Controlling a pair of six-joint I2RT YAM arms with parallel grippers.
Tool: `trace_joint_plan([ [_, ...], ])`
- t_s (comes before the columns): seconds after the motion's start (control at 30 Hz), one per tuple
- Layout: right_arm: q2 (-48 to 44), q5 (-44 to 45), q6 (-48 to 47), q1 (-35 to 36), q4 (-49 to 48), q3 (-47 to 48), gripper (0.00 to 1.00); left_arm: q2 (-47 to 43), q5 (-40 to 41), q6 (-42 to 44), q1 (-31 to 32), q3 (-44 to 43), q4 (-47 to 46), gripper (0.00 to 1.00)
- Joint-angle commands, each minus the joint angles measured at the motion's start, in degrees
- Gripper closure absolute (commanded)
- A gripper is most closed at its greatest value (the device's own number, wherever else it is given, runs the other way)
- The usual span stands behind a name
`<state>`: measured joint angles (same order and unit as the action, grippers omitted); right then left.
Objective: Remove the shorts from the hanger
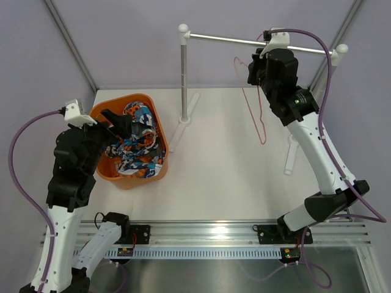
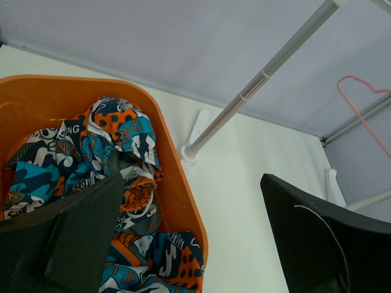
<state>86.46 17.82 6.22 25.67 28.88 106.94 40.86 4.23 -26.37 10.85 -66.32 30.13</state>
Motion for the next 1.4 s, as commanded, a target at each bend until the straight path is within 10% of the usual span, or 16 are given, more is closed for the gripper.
trace_joint_plan([
  [0.0, 3.09, 2.83, 0.81, -1.32, -3.57, 4.33, 1.0, -0.78, -1.77, 2.9, 0.13, 1.28, -0.6, 0.01],
  [0.43, 12.68, 1.78, 2.39, -4.58, -0.23, 14.18, 1.0, -1.05, -1.42, 6.51, 0.13, 6.64, -1.39, 0.01],
  [1.13, 6.53, -2.53, 7.14, -5.54, -4.63, -4.1, 0.99, -5.18, -1.86, 8.35, 0.13, 14.11, 0.54, 0.01],
  [1.23, 5.74, -2.8, 7.23, -5.63, -4.54, -4.54, 0.88, -5.97, -1.68, 8.79, 0.13, 14.91, 0.89, 0.01],
  [1.37, 4.34, -2.71, 7.32, -5.63, -4.63, -4.63, 0.3, -6.5, -1.24, 9.14, 0.13, 15.7, 1.33, 0.01],
])
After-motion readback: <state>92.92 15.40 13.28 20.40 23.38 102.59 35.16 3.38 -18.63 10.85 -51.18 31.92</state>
